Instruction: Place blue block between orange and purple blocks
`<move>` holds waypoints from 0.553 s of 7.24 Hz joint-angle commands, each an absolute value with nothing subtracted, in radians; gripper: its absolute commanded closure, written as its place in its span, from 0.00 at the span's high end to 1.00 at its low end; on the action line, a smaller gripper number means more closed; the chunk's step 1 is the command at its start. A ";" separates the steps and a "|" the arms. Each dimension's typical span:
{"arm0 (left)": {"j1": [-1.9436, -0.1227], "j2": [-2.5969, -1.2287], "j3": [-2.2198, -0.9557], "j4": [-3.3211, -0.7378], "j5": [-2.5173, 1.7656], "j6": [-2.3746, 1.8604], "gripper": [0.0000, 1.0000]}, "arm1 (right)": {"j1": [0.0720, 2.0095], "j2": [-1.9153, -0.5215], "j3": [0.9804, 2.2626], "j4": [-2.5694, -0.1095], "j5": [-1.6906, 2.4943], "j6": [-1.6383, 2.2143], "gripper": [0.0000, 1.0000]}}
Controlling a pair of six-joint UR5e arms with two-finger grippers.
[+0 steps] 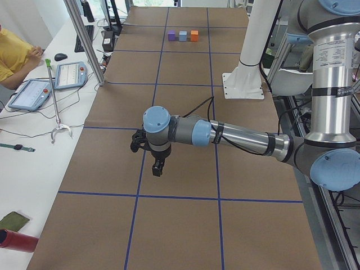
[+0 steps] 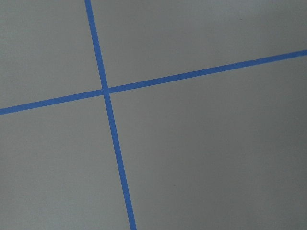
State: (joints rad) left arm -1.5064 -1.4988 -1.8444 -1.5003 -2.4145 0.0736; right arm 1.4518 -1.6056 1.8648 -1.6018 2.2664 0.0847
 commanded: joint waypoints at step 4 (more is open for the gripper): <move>-1.506 -1.497 -1.873 -1.519 -2.416 0.028 1.00 | 1.428 -1.583 1.849 -1.606 2.267 0.087 1.00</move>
